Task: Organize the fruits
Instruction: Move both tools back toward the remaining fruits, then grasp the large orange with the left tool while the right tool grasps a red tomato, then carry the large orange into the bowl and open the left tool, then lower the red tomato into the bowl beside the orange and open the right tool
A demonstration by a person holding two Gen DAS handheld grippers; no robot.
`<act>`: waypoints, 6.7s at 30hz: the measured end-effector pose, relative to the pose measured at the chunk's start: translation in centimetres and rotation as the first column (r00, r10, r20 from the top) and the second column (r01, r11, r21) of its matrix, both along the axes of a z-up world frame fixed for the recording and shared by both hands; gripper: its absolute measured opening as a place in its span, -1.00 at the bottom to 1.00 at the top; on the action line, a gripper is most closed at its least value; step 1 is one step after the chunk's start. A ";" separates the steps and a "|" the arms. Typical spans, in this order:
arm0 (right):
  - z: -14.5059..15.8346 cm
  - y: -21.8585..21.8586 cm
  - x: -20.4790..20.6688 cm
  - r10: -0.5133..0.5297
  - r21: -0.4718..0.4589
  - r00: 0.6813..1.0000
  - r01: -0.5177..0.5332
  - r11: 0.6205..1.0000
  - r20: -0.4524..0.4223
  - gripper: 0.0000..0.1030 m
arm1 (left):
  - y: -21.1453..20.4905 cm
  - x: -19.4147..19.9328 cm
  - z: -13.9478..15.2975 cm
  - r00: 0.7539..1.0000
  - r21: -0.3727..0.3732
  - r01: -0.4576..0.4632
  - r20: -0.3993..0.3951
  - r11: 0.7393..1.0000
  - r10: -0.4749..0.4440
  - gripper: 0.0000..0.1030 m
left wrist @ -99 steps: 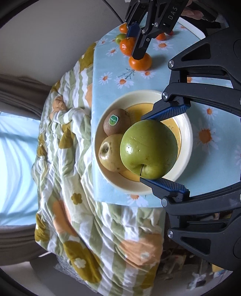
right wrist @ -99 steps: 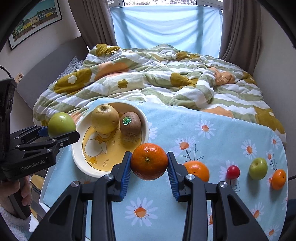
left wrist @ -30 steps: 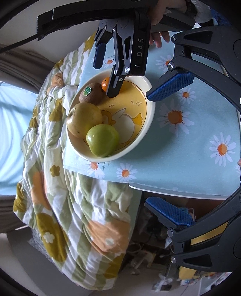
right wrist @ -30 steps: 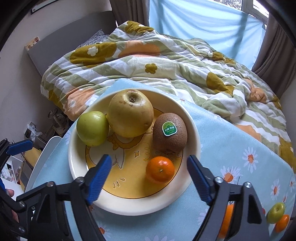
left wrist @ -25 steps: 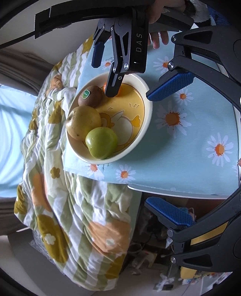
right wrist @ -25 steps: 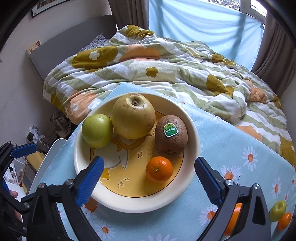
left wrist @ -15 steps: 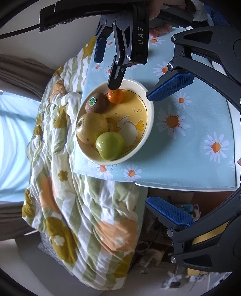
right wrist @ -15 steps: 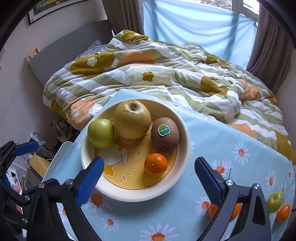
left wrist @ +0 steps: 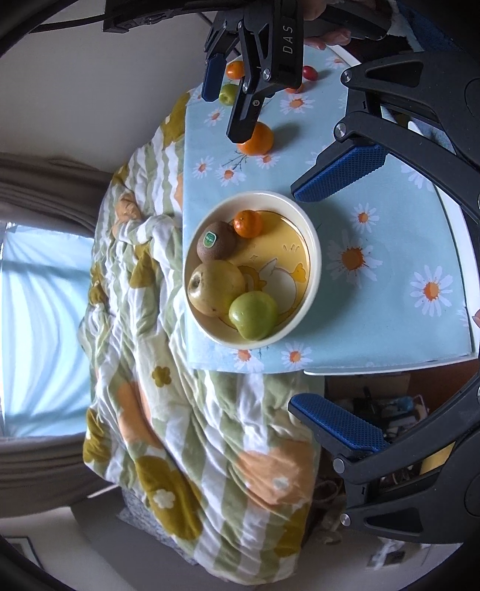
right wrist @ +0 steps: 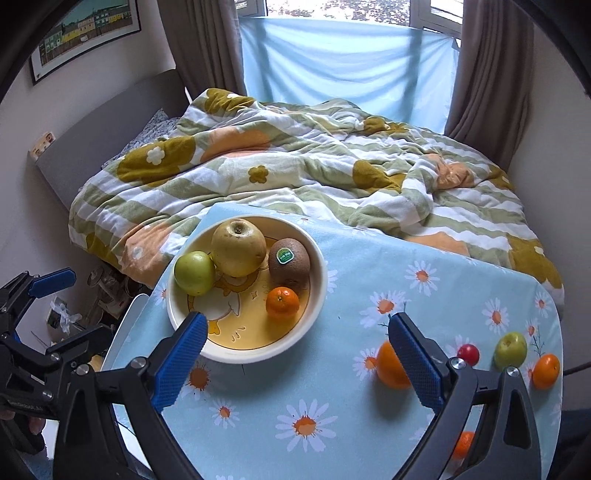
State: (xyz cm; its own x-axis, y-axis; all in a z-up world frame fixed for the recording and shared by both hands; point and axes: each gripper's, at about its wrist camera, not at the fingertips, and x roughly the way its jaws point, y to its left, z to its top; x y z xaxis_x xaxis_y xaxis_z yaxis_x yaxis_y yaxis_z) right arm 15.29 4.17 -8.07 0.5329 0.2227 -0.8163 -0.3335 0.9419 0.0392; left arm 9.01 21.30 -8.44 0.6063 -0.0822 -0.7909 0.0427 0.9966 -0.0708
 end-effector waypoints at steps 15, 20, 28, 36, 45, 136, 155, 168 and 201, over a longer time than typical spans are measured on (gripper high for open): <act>1.4 -10.4 -4.9 -0.308 -0.042 0.951 0.308 0.950 0.013 0.90 | -9.0 3.7 1.6 0.961 0.012 0.274 0.037 0.962 -0.275 1.00; 0.7 -14.2 -5.8 -0.340 -0.058 0.940 0.340 0.939 0.009 0.90 | -13.1 4.8 0.8 0.951 0.012 0.307 0.022 0.952 -0.307 1.00; -2.7 -19.8 -6.7 -0.326 -0.054 0.943 0.323 0.945 -0.059 0.90 | -18.9 6.8 -2.3 0.950 0.010 0.312 -0.034 0.950 -0.311 1.00; -6.6 -23.0 -7.0 -0.284 -0.049 0.949 0.279 0.959 -0.136 0.89 | -23.7 9.1 -6.1 0.941 0.013 0.327 -0.092 0.945 -0.325 1.00; -9.6 -23.9 -6.8 -0.207 -0.049 0.962 0.201 0.978 -0.179 0.65 | -26.2 10.9 -10.9 0.933 0.031 0.329 -0.168 0.944 -0.320 0.88; -3.4 -6.0 -1.0 0.199 0.061 0.977 -0.194 0.979 -0.072 -0.45 | -6.3 3.9 -4.1 0.995 0.034 -0.049 -0.087 0.998 0.052 0.28; -6.0 -0.2 1.4 0.074 0.047 0.989 -0.069 0.997 -0.127 -0.45 | -3.4 7.6 -8.8 0.986 0.017 0.143 -0.093 0.990 -0.140 0.33; -5.4 0.1 2.0 0.032 0.043 0.993 -0.028 0.999 -0.112 -0.46 | -3.1 6.5 -8.2 0.982 -0.002 0.170 -0.087 0.985 -0.169 1.00; -8.3 4.3 4.0 0.179 0.126 0.978 -0.165 0.978 -0.110 0.67 | 0.5 2.1 -8.3 0.988 0.000 0.024 -0.155 1.000 -0.024 1.00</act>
